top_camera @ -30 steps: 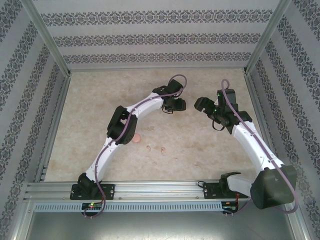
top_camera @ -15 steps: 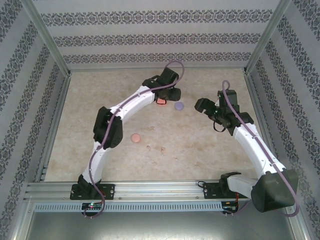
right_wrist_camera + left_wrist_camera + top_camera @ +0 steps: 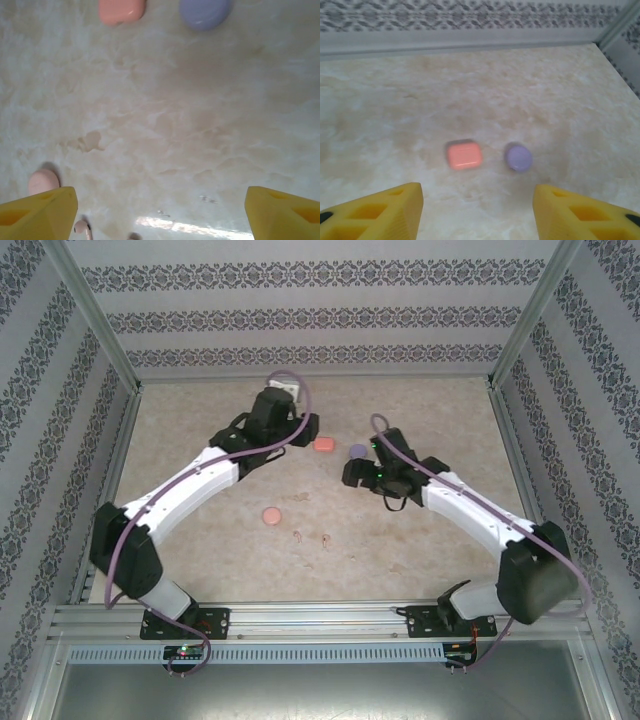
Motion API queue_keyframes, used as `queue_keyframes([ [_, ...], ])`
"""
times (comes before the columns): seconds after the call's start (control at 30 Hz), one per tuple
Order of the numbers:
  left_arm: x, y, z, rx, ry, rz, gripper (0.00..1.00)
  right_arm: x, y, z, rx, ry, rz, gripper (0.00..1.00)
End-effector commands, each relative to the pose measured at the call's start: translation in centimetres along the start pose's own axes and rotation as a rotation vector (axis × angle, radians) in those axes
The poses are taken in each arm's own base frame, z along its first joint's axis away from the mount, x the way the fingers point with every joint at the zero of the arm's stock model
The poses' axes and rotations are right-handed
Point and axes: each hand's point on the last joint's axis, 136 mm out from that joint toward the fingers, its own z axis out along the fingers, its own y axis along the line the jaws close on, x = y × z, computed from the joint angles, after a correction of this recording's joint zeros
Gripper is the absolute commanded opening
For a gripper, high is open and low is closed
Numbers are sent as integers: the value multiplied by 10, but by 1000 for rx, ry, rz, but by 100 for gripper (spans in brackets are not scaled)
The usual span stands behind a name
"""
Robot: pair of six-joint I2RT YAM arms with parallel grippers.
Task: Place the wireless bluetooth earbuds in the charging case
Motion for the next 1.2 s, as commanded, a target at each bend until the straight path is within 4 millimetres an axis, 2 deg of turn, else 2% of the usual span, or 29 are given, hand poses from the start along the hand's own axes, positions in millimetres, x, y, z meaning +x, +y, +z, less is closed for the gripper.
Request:
queue_keyframes([
  [0.0,-31,32,-23,-39,-164,-82,63,3,22,7,37,-4,-35,87],
  [0.07,-31,49,-34,-58,-193,-118,66,12,38,16,42,22,-79,86],
  [0.13,-33,67,-45,-82,-221,-160,76,21,54,25,46,52,-124,86],
  [0.23,-36,90,-61,-110,-263,-215,85,35,75,40,51,96,-195,86],
  [0.27,-36,97,-66,-124,-276,-233,96,40,81,45,55,109,-215,86],
  [0.3,-38,104,-72,-146,-295,-248,100,44,86,49,61,125,-236,86],
  [0.53,-40,143,-100,-258,-355,-354,99,74,116,75,78,216,-330,85],
  [0.7,-32,182,-118,-333,-403,-565,99,88,132,89,101,250,-385,85],
  [0.9,-23,213,-135,-342,-456,-761,99,100,141,103,141,280,-412,83],
  [1.17,-23,221,-150,-401,-446,-713,100,112,152,118,200,305,-459,82],
])
